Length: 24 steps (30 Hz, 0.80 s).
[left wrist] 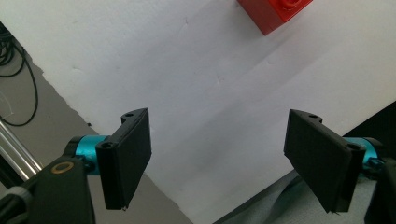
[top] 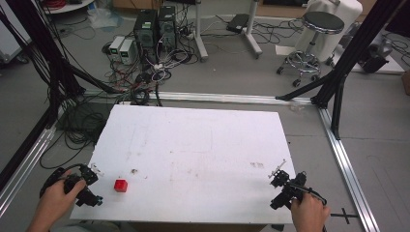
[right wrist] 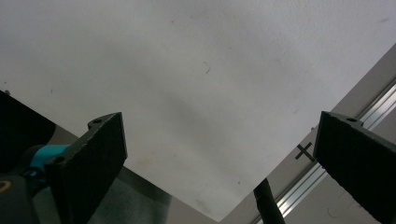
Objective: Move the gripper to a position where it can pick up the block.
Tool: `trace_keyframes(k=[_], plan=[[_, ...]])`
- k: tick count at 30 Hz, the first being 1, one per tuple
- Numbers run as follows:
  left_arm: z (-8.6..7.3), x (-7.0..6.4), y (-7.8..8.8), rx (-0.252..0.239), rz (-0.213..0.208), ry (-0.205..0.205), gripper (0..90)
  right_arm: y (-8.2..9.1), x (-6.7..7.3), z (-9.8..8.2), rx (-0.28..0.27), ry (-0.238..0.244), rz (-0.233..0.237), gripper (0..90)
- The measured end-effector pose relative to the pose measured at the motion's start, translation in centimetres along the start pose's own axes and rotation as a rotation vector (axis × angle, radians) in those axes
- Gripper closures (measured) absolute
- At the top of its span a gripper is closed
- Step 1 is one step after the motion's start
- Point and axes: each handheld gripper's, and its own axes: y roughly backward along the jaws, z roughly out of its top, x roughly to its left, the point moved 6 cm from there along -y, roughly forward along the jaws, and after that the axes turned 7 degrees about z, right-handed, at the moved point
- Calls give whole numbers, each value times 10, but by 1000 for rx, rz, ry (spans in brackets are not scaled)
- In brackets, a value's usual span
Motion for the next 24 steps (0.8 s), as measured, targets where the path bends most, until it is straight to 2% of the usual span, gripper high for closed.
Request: trace_keyframes(k=[9, 14, 18, 21, 24], plan=[[-1, 0, 0, -1, -11, -3, 235, 0, 1, 1, -2, 2, 0, 19], [-1, 1, 2, -9, -5, -29, 235, -1, 0, -1, -2, 5, 4, 19], [1, 3, 1, -5, 21, -87, 235, -1, 0, -2, 1, 3, 6, 19], [1, 3, 1, -1, 17, -141, 235, -1, 1, -2, -1, 0, 6, 19], [3, 5, 0, 1, 33, -184, 235, -1, 1, 0, -6, 7, 5, 19]])
